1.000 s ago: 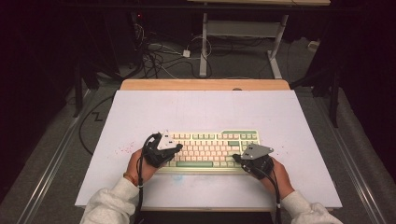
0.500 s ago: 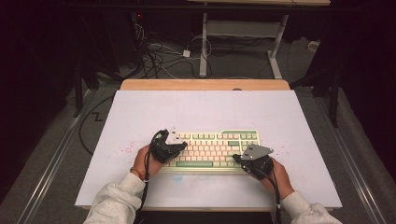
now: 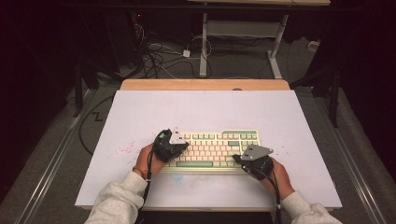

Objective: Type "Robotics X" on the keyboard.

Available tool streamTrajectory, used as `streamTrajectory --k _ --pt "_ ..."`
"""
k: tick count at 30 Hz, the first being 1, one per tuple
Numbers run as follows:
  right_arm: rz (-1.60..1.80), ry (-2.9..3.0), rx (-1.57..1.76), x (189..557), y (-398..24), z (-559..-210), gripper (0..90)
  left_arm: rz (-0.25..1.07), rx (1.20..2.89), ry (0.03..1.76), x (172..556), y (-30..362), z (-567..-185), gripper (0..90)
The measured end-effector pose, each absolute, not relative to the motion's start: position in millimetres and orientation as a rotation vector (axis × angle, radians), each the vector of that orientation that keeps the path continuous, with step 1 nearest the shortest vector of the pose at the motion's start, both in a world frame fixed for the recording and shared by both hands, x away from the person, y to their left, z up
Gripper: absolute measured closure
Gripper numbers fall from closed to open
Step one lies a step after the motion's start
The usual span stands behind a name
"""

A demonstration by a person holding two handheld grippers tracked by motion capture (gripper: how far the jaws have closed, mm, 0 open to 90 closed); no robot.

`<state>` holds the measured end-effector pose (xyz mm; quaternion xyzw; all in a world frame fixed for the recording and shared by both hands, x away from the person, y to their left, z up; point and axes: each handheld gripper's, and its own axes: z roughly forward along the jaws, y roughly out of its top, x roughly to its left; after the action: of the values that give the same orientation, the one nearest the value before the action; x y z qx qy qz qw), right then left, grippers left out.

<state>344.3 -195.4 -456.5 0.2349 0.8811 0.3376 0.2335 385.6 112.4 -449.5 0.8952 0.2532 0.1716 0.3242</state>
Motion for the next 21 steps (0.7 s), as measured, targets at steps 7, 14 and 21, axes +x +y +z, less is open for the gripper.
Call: streamTrajectory --k 7,14,21 --pt "0.923 2.424 0.640 344 -195 -456 90.0 0.448 2.373 0.674 387 110 -452 87.7" --pt "0.947 2.384 0.634 340 -197 -452 90.0 0.476 2.300 0.661 380 113 -440 87.7" --pt "0.978 2.359 0.633 338 -200 -445 90.0 0.501 2.284 0.640 376 112 -436 87.7"
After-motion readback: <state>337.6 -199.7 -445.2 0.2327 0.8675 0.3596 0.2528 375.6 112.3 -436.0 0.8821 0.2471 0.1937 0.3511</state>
